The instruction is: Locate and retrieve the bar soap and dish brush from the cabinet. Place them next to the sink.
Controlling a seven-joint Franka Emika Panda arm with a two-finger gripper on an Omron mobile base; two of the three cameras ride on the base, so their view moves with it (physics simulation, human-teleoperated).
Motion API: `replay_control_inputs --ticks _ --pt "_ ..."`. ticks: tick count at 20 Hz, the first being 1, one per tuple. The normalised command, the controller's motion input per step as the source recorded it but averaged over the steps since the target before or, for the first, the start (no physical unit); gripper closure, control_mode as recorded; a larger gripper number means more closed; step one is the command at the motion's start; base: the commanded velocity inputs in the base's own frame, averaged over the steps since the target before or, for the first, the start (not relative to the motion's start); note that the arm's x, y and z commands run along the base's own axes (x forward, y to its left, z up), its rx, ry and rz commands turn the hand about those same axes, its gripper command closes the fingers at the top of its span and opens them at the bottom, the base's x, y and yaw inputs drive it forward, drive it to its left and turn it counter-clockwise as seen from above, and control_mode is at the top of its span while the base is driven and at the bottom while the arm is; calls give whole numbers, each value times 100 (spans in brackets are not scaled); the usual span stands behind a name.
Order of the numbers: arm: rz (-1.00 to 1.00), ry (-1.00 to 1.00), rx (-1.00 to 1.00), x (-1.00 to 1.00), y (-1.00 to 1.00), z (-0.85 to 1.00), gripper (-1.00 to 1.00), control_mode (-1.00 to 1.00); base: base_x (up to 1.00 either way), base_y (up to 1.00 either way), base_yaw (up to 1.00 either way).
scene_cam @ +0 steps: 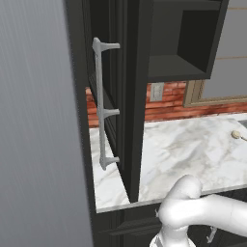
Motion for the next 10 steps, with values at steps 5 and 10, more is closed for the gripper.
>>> replay_control_inputs --ticks 5,10 --pt "10 0 2 17 -30 -34 100 -100 0 0 0" --pt "9 2 6 2 -6 -32 100 -100 0 0 0"
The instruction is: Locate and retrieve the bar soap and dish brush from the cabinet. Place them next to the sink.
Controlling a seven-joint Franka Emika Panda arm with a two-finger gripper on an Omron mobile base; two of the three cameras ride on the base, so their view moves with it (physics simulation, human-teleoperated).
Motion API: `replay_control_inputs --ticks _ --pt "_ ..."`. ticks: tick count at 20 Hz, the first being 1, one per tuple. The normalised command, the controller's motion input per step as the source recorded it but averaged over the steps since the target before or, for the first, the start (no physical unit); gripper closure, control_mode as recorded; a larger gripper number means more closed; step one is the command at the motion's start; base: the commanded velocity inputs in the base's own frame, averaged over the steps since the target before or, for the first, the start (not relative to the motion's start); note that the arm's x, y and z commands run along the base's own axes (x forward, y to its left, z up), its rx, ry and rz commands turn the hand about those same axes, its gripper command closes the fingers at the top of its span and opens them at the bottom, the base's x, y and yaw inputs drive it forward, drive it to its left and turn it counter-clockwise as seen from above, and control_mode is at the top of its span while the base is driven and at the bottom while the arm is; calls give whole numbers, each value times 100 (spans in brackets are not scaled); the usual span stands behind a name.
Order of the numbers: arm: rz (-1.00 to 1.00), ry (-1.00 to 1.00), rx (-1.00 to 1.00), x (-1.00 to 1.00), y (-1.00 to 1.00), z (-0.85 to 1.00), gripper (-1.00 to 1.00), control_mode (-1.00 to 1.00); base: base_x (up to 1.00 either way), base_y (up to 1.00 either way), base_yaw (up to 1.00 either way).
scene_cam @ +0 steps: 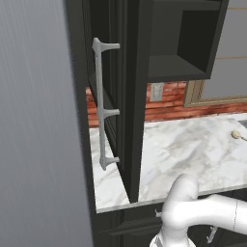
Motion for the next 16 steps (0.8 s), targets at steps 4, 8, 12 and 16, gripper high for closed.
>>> replay_control_inputs --ticks 4,8,12,16 --pt "7 4 9 0 0 -48 100 -100 0 0 0" --pt "5 3 9 0 0 -50 -100 -100 0 0 0" --pt "4 1 7 0 0 -37 -100 -100 0 0 0" --pt "1 3 0 -3 0 0 -100 -100 0 0 0"
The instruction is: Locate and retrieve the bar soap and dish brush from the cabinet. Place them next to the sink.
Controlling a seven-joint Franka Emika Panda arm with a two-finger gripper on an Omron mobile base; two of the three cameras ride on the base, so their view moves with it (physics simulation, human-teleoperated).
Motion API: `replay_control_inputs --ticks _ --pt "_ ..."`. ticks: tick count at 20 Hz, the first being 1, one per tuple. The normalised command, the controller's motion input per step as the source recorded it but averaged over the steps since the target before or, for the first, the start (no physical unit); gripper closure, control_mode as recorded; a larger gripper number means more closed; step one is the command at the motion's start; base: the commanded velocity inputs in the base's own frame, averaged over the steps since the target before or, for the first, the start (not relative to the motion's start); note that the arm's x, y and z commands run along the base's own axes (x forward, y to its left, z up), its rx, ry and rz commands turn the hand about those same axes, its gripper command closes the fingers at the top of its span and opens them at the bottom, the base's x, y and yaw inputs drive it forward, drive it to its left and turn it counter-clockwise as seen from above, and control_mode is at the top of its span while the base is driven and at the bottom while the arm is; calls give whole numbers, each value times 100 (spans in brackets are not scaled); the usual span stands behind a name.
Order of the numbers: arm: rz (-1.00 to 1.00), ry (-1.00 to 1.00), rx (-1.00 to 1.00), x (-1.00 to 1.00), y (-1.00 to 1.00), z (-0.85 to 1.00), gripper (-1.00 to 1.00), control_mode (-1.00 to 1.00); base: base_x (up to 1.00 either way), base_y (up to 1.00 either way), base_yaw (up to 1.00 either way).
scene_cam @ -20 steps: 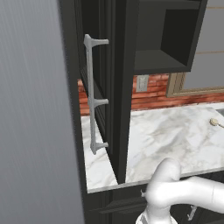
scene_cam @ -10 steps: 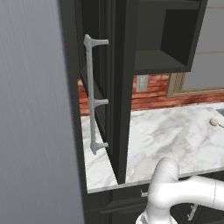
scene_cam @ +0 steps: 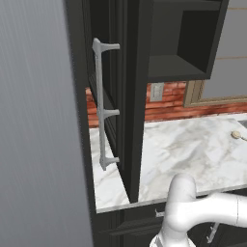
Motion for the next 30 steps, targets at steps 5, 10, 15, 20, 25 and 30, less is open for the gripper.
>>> replay_control_inputs --ticks 5,10,15,20,25,30 --pt "0 0 0 -21 15 0 -100 -100 0 0 0" --pt "0 0 -7 -20 17 17 -100 -100 0 0 0" --pt "-1 -2 -24 -22 64 39 -100 -100 0 0 0" --pt "0 -1 -29 -27 99 12 -100 -100 0 0 0" --pt "0 0 -25 -27 100 1 -100 -100 0 0 0" --pt "-1 0 -23 -8 89 18 -100 -100 0 0 0"
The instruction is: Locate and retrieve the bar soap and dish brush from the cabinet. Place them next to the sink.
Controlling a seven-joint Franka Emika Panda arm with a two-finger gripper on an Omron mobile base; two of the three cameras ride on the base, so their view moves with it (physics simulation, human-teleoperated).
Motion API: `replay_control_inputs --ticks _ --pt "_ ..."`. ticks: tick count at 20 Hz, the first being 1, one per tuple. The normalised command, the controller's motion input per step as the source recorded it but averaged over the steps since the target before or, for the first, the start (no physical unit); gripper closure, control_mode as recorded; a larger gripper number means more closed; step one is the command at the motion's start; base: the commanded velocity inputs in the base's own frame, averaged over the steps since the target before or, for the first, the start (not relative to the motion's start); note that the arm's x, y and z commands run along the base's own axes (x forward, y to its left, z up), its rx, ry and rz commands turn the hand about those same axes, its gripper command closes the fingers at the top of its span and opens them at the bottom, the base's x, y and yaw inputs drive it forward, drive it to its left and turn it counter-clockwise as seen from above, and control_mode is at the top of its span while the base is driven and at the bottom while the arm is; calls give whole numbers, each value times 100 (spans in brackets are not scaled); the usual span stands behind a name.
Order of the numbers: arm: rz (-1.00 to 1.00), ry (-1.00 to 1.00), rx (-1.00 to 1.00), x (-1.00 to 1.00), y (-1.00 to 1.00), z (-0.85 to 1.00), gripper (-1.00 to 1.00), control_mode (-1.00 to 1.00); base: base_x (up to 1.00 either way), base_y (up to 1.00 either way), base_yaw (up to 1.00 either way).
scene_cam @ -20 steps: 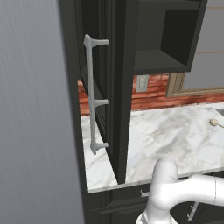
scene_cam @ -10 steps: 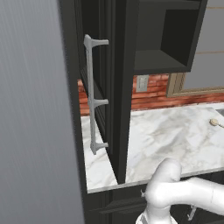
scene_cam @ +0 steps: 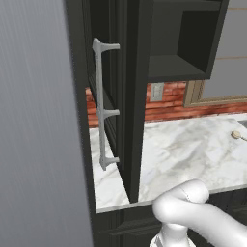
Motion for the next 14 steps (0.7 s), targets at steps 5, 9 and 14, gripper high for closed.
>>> replay_control_inputs --ticks 5,9,14 --pt "-10 0 -18 0 66 22 -100 -100 0 0 0" --pt "-21 -4 -2 0 30 7 -100 -100 0 0 0" --pt "-25 -3 2 -4 3 15 -100 -100 0 0 0"
